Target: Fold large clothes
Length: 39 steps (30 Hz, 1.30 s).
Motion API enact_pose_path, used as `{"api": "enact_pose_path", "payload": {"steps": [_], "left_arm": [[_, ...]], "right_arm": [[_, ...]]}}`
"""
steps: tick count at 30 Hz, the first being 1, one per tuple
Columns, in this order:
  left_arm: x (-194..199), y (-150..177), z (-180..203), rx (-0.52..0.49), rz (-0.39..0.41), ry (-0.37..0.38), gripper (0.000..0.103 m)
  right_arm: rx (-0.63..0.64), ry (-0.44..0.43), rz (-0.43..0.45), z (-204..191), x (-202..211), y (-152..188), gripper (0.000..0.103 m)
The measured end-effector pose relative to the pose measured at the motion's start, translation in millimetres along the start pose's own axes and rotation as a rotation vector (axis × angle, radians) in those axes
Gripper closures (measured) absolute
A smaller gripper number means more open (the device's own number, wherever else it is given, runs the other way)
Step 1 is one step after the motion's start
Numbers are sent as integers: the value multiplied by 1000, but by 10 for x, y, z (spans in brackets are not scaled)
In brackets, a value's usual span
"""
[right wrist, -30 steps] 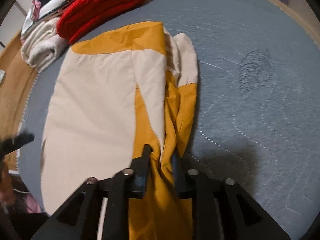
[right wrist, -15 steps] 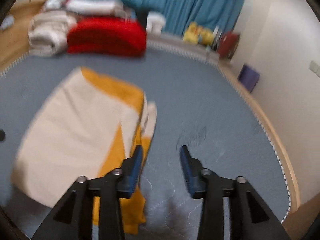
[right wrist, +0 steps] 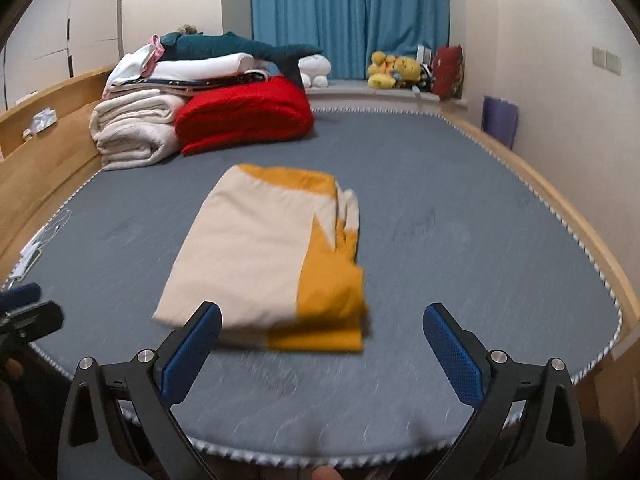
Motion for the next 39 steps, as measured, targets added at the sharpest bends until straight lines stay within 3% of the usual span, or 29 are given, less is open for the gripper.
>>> {"api": "enact_pose_path", "payload": {"steps": [4, 8, 13, 19, 39], "left_arm": [[-207, 201, -60, 50, -85, -40, 1], [-286, 146, -64, 15, -48, -110, 1], [-412, 149, -106, 42, -49, -127, 1], [-512, 177, -135, 51, -74, -125, 1], [-456, 156, -127, 23, -50, -115, 1]], "right_arm": [[-21, 1, -16, -49, 95, 193, 0], [2, 9, -27, -120, 4, 235, 0], [13, 32, -19, -183, -130, 198, 0], [19, 19, -34, -235, -201, 203, 0], [91, 10, -35, -373, -242, 246, 0]]}}
Point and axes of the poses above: each gripper's, at about its wrist camera, not at the fingertips, and x roughly against the way its jaws point, z to its right, y to its underside, the point moved 4 cm from there along -x, roughly the way its jaws point, and after that the axes turned 1 degree about x, right-handed, at the moved point
